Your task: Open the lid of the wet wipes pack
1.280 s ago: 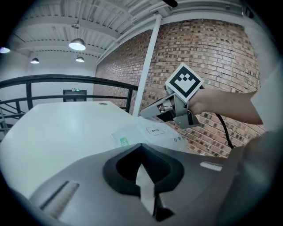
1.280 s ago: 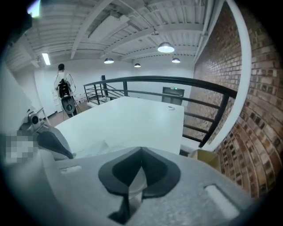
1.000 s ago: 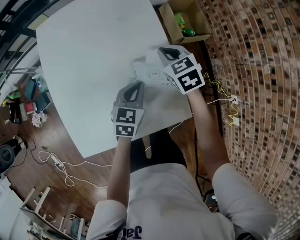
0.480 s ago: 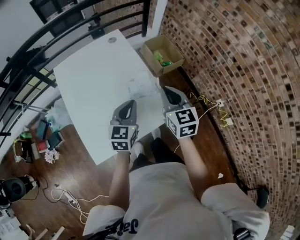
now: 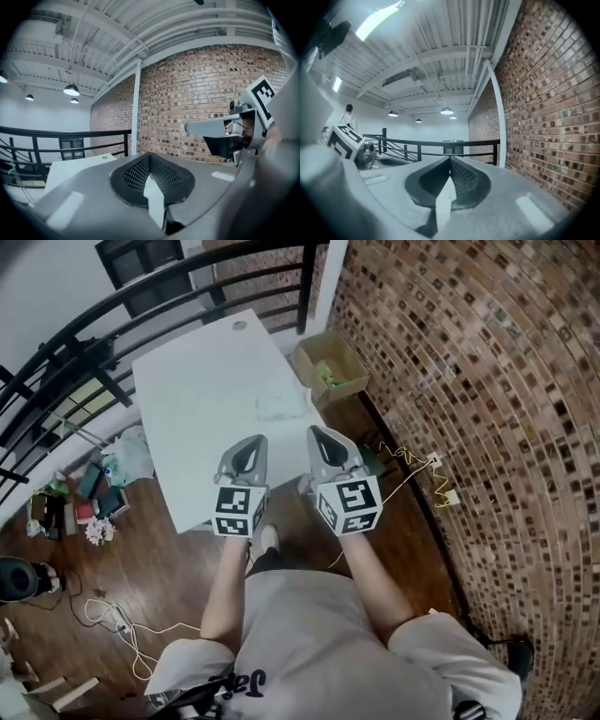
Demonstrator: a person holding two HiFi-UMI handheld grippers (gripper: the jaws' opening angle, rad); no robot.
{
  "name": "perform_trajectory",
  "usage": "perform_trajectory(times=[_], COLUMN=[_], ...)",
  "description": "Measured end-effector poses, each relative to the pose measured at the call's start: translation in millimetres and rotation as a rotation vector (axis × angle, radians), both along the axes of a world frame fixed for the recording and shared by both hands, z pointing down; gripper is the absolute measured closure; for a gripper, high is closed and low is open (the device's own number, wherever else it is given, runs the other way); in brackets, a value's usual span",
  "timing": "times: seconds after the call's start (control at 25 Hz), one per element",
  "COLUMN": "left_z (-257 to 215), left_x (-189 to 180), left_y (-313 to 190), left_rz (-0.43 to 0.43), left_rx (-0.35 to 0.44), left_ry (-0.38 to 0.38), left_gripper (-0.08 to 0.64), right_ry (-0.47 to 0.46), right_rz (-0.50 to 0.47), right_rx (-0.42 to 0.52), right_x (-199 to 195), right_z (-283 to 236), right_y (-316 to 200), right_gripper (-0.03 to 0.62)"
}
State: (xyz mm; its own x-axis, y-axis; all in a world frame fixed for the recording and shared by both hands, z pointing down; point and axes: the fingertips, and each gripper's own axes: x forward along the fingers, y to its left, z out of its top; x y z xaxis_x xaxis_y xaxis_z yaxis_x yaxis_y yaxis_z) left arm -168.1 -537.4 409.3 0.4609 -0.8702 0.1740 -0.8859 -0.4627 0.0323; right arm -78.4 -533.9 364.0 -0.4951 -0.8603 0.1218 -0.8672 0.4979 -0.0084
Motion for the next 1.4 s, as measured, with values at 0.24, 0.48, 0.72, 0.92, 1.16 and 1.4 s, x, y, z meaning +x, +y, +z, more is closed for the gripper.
perform_trajectory(times=[0.24,0.48,0.72,0.92,1.16,1.4], left_z=[-9,-22,-67,-92,-79,-70], left_x=[67,127,102,75,55,59], left_y=[110,208,232,247,255,268], left_rz=[-0.043,-0.055,-0.102,-0.12,-0.149,-0.129], left_rx=[0.041,0.055,0.134,0.16,0.135,0.143], left_ry=[-0.014,-0.034,-0.035,0.0,0.009,-0.005], left_gripper=[0.543,0.545,0.545,0.544,0.543,0.545], right_ry=[-0.15,-0.144,-0.084,-0.06,0.01,0.025], right_rz=[0.011,-0.014,-0.043,-0.042,-0.078,-0.105], right_rx=[-0.094,-0.129,0.012,0.042,0.036,0.033], right_x=[63,111,109,88,67,57], right_z=[15,20,-28,-40,-32,-29], right_y=[97,169,207,223,245,257], right_gripper=[0.6,0.6,0.6,0.6,0.6,0.6])
